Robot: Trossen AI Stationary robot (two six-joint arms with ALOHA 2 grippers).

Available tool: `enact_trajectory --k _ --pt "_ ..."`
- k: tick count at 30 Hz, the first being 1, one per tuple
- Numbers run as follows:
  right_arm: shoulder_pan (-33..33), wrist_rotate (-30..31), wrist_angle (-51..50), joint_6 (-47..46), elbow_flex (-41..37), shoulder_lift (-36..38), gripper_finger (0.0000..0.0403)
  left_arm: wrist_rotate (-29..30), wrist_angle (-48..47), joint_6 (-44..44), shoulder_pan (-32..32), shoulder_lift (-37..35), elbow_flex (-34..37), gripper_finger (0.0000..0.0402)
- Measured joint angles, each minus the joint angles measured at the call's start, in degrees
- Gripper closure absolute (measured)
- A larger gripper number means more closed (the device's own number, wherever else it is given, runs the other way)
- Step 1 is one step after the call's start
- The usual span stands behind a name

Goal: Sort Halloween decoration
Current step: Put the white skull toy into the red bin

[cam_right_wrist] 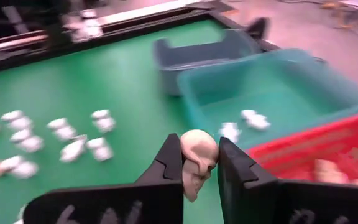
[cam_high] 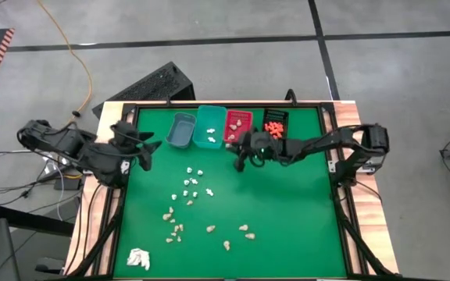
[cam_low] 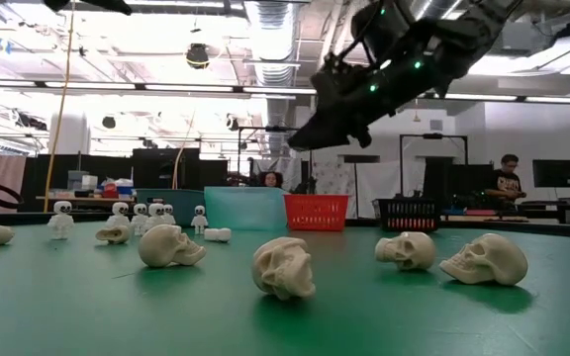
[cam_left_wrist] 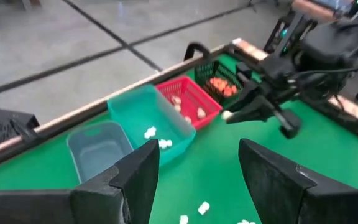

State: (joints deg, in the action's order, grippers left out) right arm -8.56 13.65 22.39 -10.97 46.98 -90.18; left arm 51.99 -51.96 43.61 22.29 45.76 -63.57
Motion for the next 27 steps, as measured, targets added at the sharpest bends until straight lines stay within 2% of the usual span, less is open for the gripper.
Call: enact_trajectory --k 5,10,23,27 --pt "-5.6 0.0 -1.9 -3.3 0.0 0.0 0.0353 2.3 -0.4 -2.7 1.0 -3.4 0.0 0.0191" --pt "-9.3 -0.1 -3.5 -3.6 0.0 0.0 0.0334 2.9 -3.5 -3.1 1.4 -5.6 0.0 0.0191" --pt "-11.1 -0.3 -5.5 -2.3 0.0 -0.1 0.0231 3.9 -6.9 -2.4 1.4 -7.2 0.0 0.0191" --pt "-10.6 -6.4 -4.9 -2.5 0.0 -0.1 0.0219 3.1 -6.9 -2.4 1.4 -7.2 0.0 0.0191"
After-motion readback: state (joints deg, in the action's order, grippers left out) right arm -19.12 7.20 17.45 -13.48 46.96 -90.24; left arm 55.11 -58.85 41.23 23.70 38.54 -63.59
